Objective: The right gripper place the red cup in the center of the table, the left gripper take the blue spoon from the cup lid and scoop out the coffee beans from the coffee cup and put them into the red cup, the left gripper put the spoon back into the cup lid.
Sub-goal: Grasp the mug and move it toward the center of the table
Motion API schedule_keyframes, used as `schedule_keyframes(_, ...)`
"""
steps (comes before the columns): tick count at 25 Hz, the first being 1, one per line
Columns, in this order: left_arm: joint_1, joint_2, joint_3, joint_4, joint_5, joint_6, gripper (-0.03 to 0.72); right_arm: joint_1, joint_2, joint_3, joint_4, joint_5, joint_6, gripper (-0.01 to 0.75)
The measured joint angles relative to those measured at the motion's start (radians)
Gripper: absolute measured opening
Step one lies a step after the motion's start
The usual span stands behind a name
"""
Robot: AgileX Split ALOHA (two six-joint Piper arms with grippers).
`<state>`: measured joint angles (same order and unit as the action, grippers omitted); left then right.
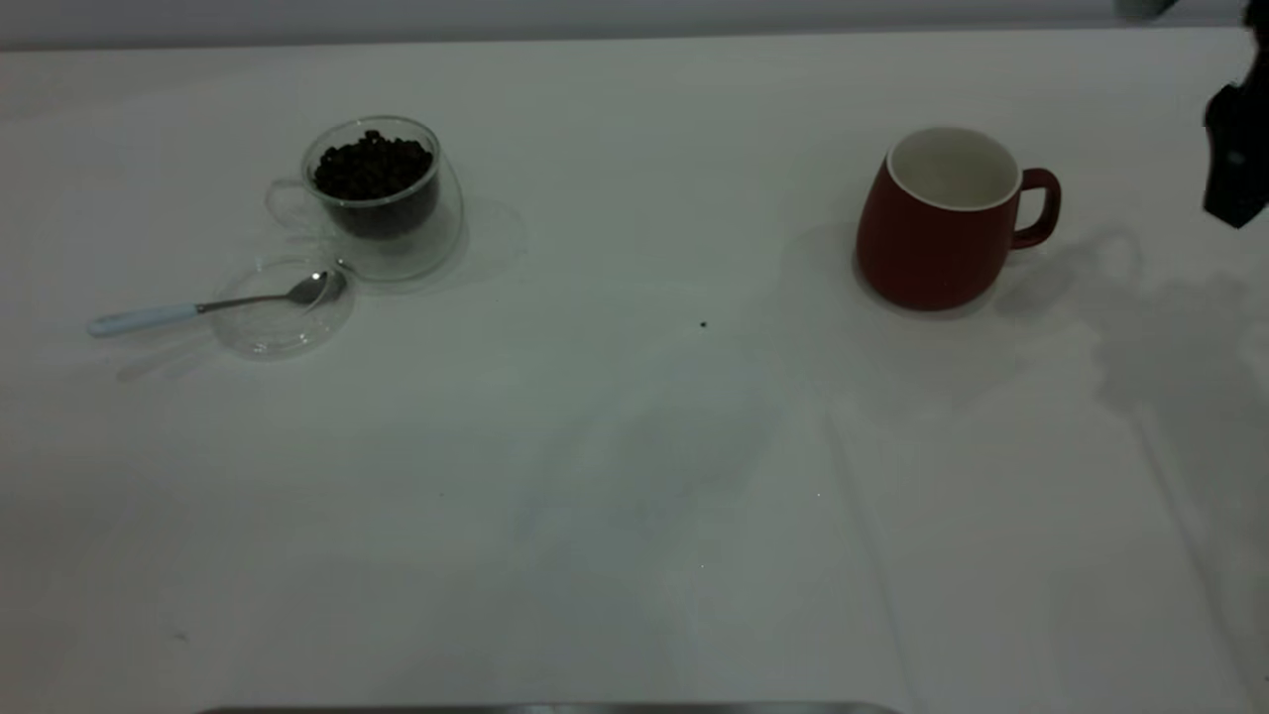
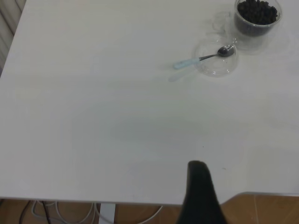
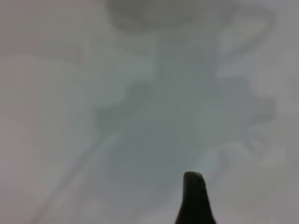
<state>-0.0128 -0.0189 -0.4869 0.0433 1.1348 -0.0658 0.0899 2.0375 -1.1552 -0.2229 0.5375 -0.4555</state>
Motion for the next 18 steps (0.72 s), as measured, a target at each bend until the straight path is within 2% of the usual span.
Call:
schedule_keyframes(11, 0.0, 0.0, 0.0, 0.0, 0.0, 0.0, 0.587, 0.049, 0.221, -0.168, -0.052, -0.119, -0.236, 0.587)
schedule_keyframes(18, 0.0, 0.0, 0.0, 0.0, 0.0, 0.0, 0.587, 0.109, 0.283, -0.221, -0.078, -0.136, -0.289, 0.587)
